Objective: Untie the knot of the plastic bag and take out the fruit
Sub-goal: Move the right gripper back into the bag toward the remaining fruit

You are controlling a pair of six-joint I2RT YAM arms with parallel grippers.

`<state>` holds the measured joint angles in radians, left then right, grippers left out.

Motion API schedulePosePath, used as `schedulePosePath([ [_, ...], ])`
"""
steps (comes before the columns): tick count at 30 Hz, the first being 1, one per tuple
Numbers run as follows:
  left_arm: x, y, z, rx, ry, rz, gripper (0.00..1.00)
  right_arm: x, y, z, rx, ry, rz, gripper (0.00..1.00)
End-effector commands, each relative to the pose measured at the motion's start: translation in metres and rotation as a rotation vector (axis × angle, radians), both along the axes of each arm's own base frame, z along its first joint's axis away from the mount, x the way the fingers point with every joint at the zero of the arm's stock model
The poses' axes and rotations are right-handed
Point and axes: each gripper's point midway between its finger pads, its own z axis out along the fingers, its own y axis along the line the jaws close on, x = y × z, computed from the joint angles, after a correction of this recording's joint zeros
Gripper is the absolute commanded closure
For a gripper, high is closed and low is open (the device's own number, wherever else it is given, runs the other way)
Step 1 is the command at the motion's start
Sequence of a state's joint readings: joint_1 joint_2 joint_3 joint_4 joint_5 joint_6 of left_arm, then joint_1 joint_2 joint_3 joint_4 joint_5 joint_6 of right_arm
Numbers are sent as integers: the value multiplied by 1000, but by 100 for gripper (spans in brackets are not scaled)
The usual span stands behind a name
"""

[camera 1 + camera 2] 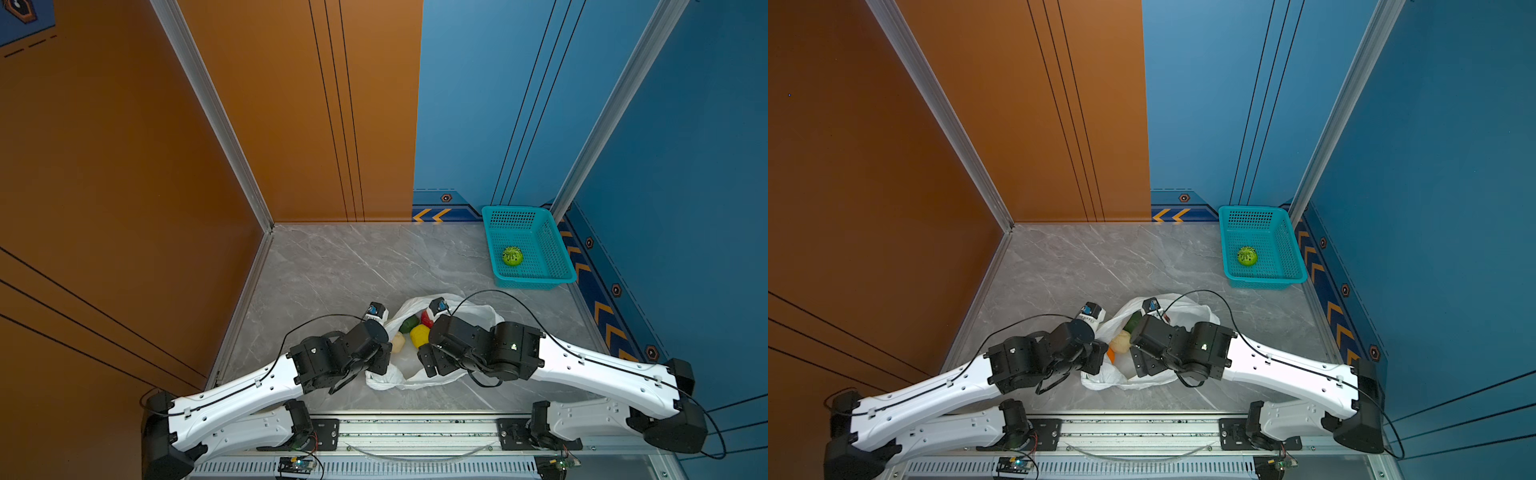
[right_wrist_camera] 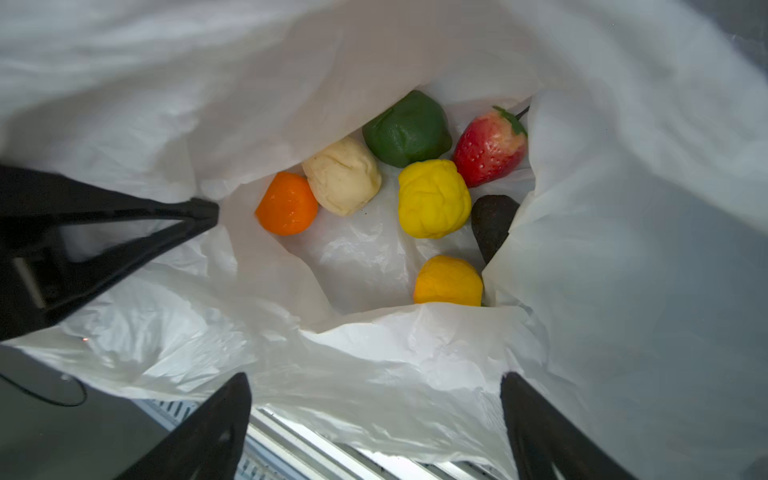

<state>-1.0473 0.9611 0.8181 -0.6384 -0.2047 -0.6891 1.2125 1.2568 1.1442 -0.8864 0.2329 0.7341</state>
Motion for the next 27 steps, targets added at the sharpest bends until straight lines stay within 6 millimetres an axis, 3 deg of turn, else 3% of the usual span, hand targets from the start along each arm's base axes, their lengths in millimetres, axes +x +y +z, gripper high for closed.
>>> schedulePosePath([
  [1, -3, -2, -3, -12, 16, -9, 100, 11, 12, -17, 7, -49, -6, 12],
  [6, -2, -4, -4, -22, 17, -1, 100, 20, 20, -51, -8, -46, 28, 14],
  [12, 1, -5, 2, -27, 1, 4, 100, 36, 27, -76, 22, 16, 21, 17],
  [18, 0, -7, -1, -19, 11, -5, 100, 52, 30, -96, 24, 46, 2, 19],
  [27, -2, -8, -12, 9, 33, -10, 100, 83, 24, -110, 10, 65, -39, 20],
])
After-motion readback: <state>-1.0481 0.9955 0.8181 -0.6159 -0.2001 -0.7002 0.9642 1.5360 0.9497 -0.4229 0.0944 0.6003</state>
